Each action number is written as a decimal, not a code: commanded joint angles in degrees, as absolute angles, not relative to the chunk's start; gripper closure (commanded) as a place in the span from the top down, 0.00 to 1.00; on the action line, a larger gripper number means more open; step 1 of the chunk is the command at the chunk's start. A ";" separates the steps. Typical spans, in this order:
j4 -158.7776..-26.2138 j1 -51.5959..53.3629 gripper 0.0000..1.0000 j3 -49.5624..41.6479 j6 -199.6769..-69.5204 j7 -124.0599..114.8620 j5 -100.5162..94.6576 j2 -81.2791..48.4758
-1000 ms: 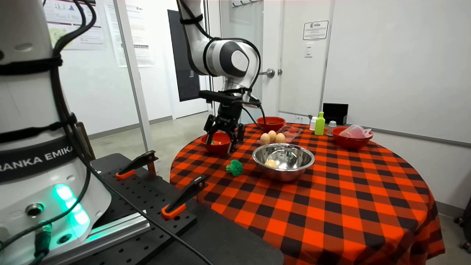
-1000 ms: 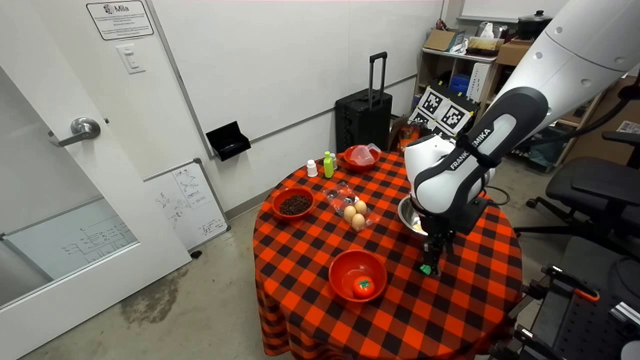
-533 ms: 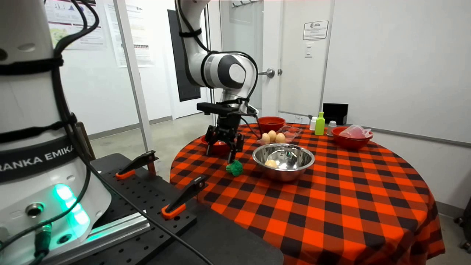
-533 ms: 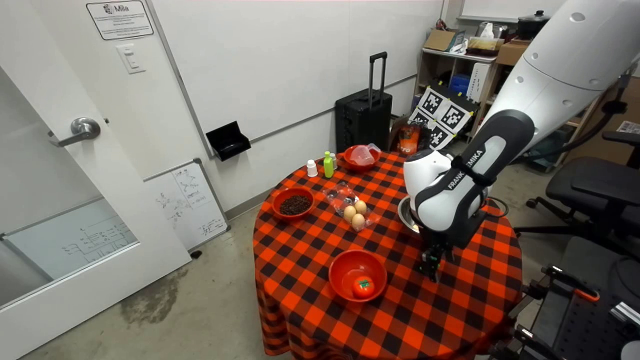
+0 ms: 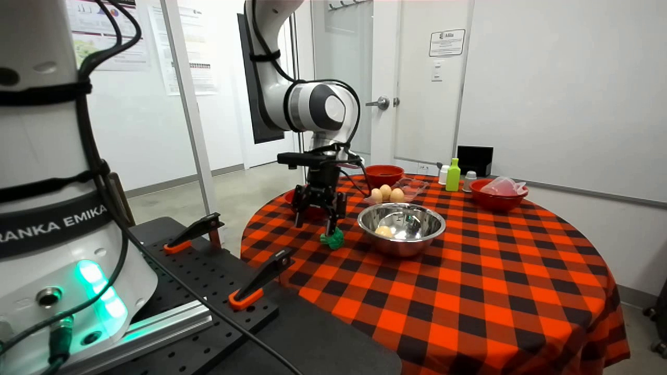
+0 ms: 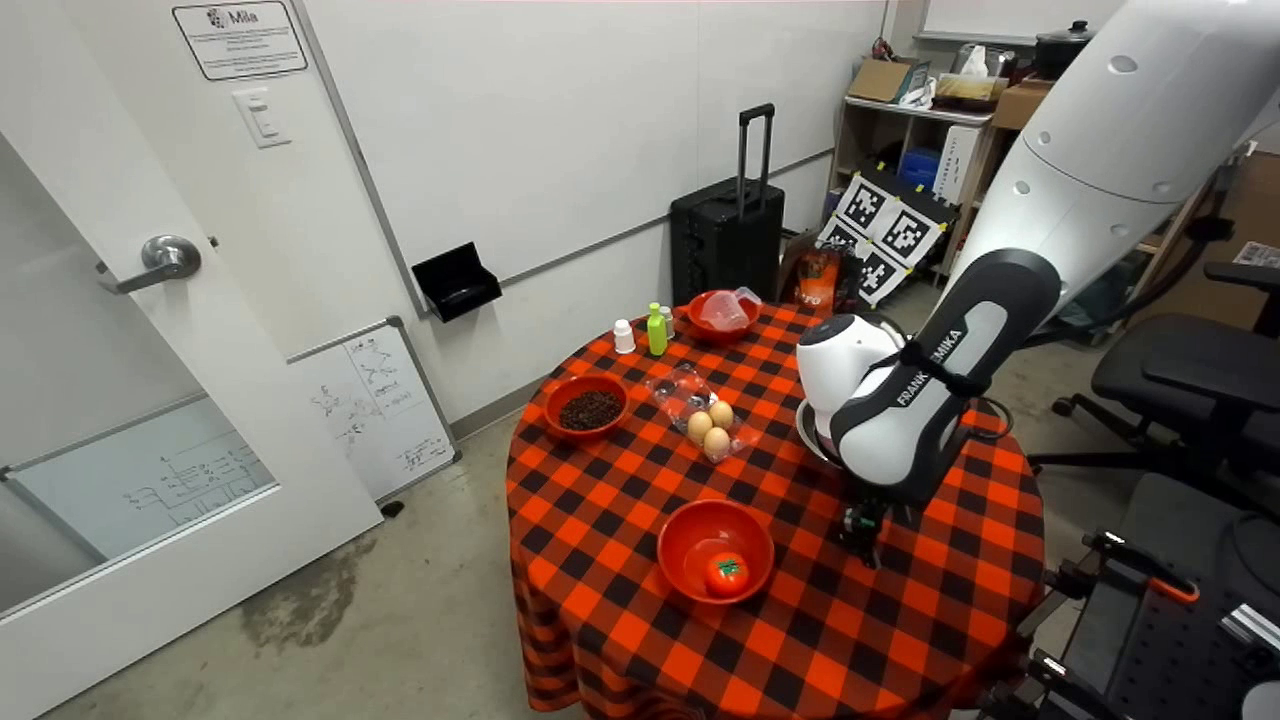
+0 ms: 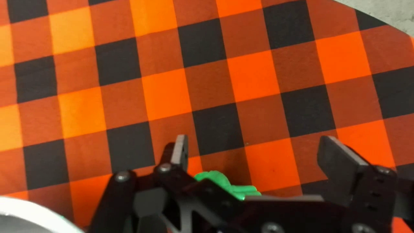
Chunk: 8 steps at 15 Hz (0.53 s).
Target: Place the broccoli inside the silver basin
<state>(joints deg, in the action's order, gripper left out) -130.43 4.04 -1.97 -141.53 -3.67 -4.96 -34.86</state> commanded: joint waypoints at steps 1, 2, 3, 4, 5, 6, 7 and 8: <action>-128.75 5.49 1.00 -3.38 -142.38 -6.11 -6.80 -36.46; -128.41 5.50 1.00 -3.43 -142.43 -6.26 -6.77 -36.64; -127.82 5.52 1.00 -3.49 -142.30 -6.27 -6.77 -36.92; -127.35 5.53 1.00 -3.54 -142.24 -6.23 -6.80 -37.16; -126.79 5.48 1.00 -3.54 -142.27 -6.08 -6.80 -37.52; -126.14 5.39 1.00 -3.52 -142.10 -5.98 -6.71 -37.99; -125.55 5.31 1.00 -3.50 -141.98 -5.85 -6.65 -38.47; -125.10 5.29 1.00 -3.49 -141.91 -5.82 -6.61 -38.82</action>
